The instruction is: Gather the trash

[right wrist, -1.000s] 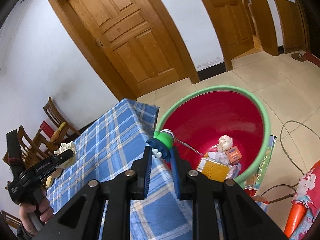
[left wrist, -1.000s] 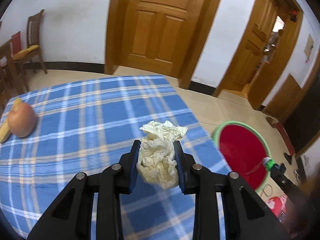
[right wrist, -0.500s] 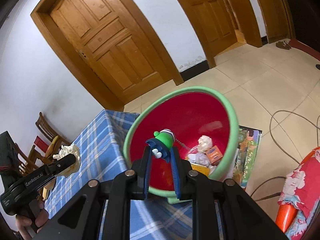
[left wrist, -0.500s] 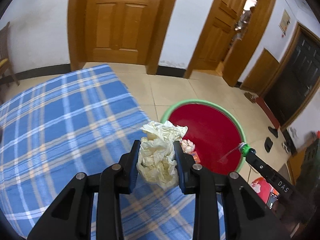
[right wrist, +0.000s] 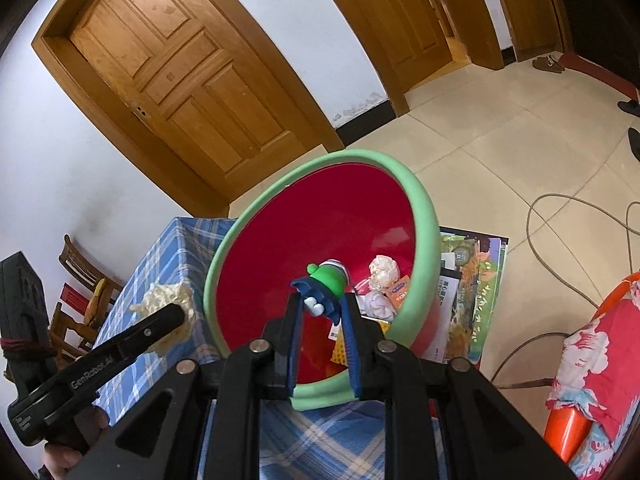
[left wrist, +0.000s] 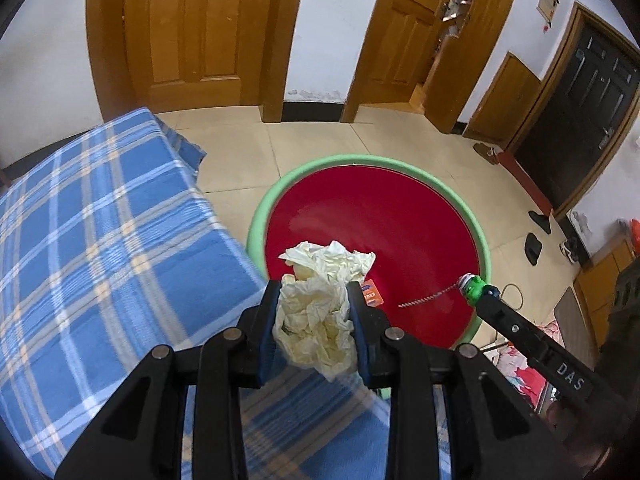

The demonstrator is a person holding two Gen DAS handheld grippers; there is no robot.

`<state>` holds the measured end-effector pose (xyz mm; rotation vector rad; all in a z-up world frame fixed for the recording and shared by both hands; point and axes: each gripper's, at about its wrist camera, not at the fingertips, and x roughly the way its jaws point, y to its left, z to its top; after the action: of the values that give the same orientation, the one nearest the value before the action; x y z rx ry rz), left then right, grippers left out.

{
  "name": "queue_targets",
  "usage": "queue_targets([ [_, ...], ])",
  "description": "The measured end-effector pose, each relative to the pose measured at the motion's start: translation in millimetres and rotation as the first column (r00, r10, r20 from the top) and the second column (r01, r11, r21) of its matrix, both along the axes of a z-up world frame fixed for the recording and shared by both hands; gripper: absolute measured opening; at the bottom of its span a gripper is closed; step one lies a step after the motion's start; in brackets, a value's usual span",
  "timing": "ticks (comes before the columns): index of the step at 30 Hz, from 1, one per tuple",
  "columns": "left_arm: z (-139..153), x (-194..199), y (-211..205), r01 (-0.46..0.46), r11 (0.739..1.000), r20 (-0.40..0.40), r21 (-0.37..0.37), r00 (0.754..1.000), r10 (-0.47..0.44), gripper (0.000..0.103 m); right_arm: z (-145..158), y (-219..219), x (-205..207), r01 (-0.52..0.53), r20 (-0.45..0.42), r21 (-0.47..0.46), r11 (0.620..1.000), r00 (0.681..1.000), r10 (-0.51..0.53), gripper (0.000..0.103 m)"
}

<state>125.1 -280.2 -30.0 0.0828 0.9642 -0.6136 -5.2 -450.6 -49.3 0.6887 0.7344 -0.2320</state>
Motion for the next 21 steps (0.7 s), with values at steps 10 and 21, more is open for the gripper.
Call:
queue_targets([
  [10,-2.3,4.2,0.6,-0.017,1.0,-0.003,-0.008,1.0,0.017,0.048,2.3,-1.1,0.0,-0.019,0.007,0.011,1.0,1.0,0.019,0.035],
  [21,19.1,-3.7,24.0,-0.048,0.998,0.028,-0.039,0.998,0.05,0.054,22.2,16.4,-9.2,-0.058,0.037,-0.036,0.998,0.998,0.059,0.036],
])
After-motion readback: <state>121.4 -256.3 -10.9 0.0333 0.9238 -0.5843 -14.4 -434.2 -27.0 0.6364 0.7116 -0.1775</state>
